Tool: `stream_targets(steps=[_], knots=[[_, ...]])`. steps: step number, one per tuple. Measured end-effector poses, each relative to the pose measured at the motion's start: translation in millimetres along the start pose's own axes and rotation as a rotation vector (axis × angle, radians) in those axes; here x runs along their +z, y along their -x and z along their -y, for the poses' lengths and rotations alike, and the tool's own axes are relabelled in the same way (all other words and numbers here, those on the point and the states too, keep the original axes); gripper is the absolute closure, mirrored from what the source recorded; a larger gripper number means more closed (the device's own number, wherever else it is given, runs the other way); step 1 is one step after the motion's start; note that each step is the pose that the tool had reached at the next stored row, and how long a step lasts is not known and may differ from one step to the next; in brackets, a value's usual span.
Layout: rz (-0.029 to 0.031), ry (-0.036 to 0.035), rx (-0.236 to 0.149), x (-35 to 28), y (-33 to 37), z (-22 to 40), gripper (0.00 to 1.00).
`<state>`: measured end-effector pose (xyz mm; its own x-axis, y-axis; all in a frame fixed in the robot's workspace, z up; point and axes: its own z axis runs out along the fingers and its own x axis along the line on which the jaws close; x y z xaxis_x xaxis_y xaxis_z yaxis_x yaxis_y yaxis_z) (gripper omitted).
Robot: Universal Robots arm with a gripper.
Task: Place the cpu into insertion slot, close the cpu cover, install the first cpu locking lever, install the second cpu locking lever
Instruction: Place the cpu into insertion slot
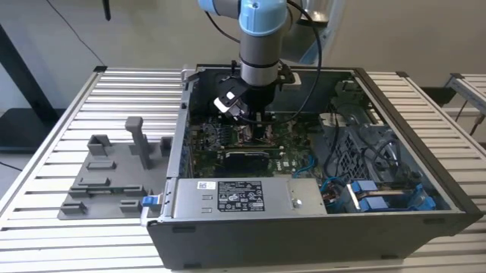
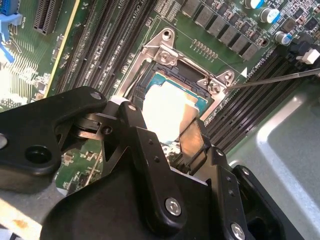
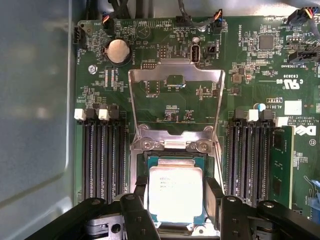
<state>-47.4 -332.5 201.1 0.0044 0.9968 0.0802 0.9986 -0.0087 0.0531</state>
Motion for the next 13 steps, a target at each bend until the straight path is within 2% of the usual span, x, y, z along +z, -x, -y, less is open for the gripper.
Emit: stream_targets(steps=[13], knots=[[-0.0016,0.0004,0.006,3.6,-0.1,0.4,0.46]])
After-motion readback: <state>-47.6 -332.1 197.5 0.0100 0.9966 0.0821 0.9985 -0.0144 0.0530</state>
